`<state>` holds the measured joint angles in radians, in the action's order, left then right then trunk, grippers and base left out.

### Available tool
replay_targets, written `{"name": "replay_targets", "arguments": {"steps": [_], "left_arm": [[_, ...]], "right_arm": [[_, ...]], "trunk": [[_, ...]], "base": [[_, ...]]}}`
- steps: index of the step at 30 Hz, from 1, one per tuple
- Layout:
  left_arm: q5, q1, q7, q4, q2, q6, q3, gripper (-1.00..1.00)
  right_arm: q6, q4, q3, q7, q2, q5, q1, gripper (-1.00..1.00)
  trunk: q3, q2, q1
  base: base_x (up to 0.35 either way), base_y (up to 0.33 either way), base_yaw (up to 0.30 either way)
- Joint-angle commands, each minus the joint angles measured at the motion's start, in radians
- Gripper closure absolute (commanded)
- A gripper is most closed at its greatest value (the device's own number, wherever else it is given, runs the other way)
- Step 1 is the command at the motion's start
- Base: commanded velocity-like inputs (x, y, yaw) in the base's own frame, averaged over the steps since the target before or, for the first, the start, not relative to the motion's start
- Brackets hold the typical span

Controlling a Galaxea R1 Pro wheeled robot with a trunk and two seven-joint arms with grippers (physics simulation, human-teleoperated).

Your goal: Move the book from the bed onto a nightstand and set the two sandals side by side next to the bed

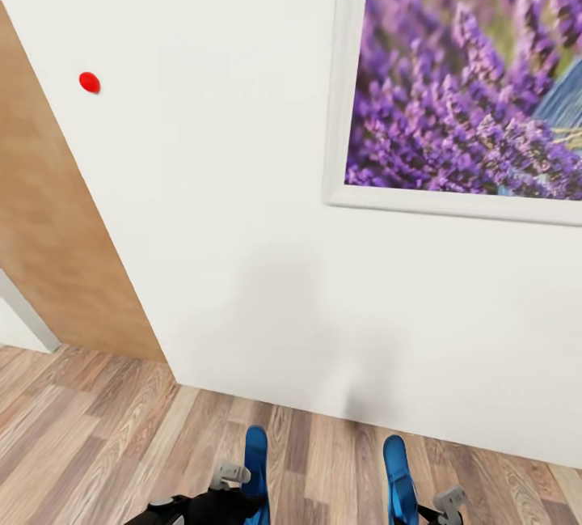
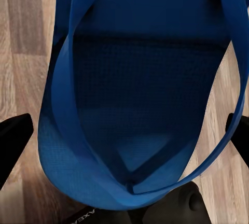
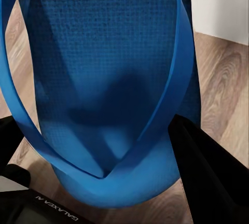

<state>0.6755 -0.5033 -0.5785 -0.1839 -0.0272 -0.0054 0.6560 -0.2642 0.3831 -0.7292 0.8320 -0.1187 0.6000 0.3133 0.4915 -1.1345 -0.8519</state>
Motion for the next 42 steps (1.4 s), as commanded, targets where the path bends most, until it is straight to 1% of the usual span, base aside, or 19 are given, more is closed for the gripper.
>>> {"name": "replay_targets", "arguments": {"steps": [1, 7, 10, 42], "left_arm": [[0.009, -0.001, -0.001, 0.0, 0.0, -0.001, 0.007, 1.0], [0.009, -0.001, -0.001, 0.0, 0.0, -0.001, 0.007, 1.0], [0.009, -0.001, -0.001, 0.0, 0.0, -0.001, 0.007, 1.0], [0.009, 0.0, -0.001, 0.0, 0.0, -0.001, 0.007, 1.0]], "right_arm": [[-0.005, 0.0, -0.009, 0.005, 0.001, 0.009, 0.001, 1.0], [-0.005, 0.0, -0.009, 0.005, 0.001, 0.01, 0.001, 1.0], [-0.006, 0.0, -0.009, 0.005, 0.001, 0.01, 0.001, 1.0], [-0.006, 0.0, -0.007, 0.004, 0.001, 0.011, 0.001, 1.0]], "trunk": [[0.001, -0.001, -0.001], [0.001, -0.001, -0.001], [0.001, -0.001, -0.001], [0.001, -0.001, -0.001]], "base": [[0.32, 0.0, 0.099], [0.309, 0.0, 0.172], [0.137, 0.0, 0.263], [0.013, 0.0, 0.285]]}}
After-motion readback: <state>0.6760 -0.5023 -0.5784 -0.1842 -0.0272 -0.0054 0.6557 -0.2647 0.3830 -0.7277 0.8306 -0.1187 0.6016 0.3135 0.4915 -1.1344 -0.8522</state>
